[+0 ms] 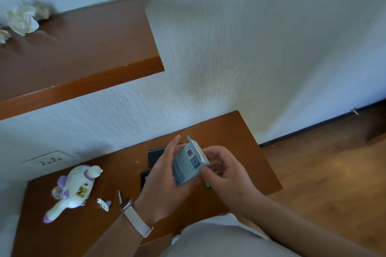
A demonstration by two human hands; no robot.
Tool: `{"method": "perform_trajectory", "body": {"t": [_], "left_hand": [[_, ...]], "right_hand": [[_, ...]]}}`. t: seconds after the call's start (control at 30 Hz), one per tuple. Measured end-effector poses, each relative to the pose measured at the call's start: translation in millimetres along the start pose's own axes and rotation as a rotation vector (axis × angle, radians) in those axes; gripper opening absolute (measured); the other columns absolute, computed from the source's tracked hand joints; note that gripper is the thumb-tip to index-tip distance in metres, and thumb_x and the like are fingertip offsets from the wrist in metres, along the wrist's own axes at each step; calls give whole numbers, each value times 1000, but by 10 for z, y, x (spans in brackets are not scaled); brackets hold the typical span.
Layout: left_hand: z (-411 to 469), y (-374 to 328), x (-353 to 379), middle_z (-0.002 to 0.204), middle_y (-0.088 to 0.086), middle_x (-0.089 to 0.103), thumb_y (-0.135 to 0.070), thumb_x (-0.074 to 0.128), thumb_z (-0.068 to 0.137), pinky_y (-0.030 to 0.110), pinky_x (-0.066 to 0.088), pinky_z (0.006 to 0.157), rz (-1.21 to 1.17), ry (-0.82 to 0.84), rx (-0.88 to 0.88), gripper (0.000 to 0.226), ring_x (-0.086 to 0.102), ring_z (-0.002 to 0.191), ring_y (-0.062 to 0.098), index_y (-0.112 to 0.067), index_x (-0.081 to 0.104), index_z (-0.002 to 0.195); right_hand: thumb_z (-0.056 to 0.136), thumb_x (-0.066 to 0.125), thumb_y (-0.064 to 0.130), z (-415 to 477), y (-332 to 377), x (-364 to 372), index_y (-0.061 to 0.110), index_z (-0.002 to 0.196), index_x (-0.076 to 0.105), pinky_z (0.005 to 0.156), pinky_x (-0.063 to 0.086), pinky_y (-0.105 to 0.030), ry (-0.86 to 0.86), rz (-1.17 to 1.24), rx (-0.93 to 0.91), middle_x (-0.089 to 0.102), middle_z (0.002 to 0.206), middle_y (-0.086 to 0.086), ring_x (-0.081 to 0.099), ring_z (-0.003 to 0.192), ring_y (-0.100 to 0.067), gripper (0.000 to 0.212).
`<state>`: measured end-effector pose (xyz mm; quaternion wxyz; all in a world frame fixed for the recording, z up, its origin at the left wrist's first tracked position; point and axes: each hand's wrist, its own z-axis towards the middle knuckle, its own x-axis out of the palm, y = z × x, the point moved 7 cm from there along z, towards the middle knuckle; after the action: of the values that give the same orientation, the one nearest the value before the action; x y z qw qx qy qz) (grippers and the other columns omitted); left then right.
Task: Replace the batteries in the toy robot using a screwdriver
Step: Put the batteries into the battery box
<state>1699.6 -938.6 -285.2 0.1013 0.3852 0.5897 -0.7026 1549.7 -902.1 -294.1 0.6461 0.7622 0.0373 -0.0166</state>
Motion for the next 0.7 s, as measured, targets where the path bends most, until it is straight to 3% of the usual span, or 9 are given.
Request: {"method": "perform_trajectory", "body": {"t": [0.17,0.3,0.4,0.5,0.7], "left_hand": [[-12,25,3,135,-22,43,-68,64,70,38,58,93,120,-22,-45,88,44,116,-7,-50,24,146],[-20,54,-10,119,-42,32,-60,68,72,38,55,96,178,-7,-31,85,43,116,-9,-52,23,144],[-41,32,-45,122,-46,32,-57,70,74,39,53,100,208,-11,-6,81,41,119,-12,-56,24,141],[-60,0,-71,132,-34,37,-54,70,75,42,50,104,216,-22,18,80,42,122,-5,-51,27,142],[-75,-63,-72,144,-7,54,-48,71,75,36,41,105,279,-30,41,78,44,124,4,-30,43,146]], "right_hand": [[79,59,64,49,20,1,57,107,47,69,61,-24,-53,8,35,63,102,24,65,100,2,32],[93,58,47,92,14,-71,55,107,46,65,61,-26,-147,17,57,66,101,18,69,94,-1,21],[96,60,34,104,-20,-111,45,117,49,65,61,-26,-162,32,74,68,99,11,71,91,-5,26],[96,61,28,103,-27,-112,39,111,59,65,61,-25,-135,46,67,70,96,11,71,91,-6,19],[91,67,37,70,-67,-99,41,106,61,64,60,-22,-55,-10,101,71,92,25,70,90,-3,16]]}}
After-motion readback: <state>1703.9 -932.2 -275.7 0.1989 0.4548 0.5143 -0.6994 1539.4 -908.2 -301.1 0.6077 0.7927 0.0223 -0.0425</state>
